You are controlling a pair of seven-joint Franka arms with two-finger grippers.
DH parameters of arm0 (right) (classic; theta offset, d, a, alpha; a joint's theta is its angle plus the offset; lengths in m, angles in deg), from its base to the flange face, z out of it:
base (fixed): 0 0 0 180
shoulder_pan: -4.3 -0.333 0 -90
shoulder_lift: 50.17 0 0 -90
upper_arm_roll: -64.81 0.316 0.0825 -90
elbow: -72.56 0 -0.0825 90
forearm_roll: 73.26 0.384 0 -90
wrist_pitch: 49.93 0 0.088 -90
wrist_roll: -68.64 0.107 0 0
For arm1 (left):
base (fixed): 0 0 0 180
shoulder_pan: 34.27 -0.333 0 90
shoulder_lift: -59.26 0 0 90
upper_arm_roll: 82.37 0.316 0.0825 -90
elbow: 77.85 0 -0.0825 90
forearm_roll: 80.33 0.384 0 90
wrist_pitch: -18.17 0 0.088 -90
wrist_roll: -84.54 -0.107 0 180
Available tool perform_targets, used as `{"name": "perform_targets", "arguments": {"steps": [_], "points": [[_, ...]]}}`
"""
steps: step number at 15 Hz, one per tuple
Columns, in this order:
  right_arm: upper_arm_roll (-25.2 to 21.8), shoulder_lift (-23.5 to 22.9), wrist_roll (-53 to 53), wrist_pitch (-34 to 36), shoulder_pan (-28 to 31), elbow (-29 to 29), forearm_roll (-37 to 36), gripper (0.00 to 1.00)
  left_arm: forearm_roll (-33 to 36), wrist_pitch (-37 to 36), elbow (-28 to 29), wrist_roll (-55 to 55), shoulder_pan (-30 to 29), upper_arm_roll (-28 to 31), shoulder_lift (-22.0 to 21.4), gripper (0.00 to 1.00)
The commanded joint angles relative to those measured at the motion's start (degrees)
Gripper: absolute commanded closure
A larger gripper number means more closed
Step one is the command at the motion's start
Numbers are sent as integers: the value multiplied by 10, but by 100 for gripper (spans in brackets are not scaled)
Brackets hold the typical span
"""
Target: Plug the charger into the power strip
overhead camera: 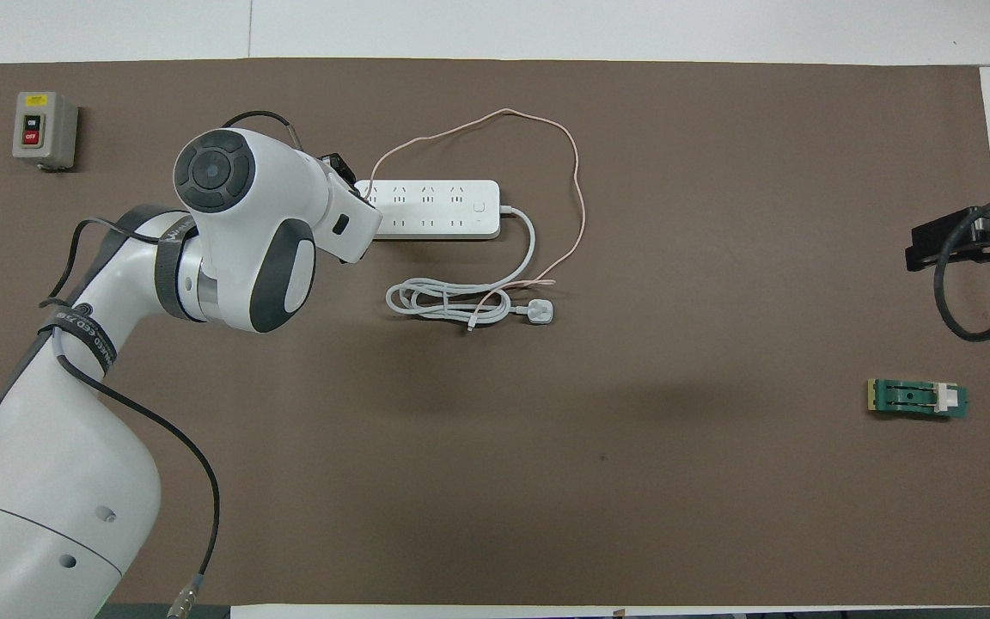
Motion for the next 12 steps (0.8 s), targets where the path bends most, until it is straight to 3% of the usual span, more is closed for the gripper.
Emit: {"name": "perform_targets", "arguments": {"steps": [1,12], "points": [[8,13,10,-11,7,19,-8,0,8,-15,9,14,11,5,1,100],[8,16,9,3,6,22,-7,0,14,29,5,14,11,7,14,100]]}}
